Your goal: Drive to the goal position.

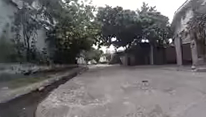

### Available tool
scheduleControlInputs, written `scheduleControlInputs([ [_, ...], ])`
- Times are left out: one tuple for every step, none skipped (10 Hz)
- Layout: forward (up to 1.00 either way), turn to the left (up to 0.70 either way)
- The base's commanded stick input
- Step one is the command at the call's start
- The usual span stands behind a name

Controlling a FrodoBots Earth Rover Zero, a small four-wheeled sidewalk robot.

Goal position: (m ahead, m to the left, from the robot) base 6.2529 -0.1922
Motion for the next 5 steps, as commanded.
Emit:
scheduleControlInputs([
  [1.0, 0.0],
  [1.0, 0.0],
  [1.0, 0.0],
  [1.0, 0.0],
  [1.0, 0.0],
])
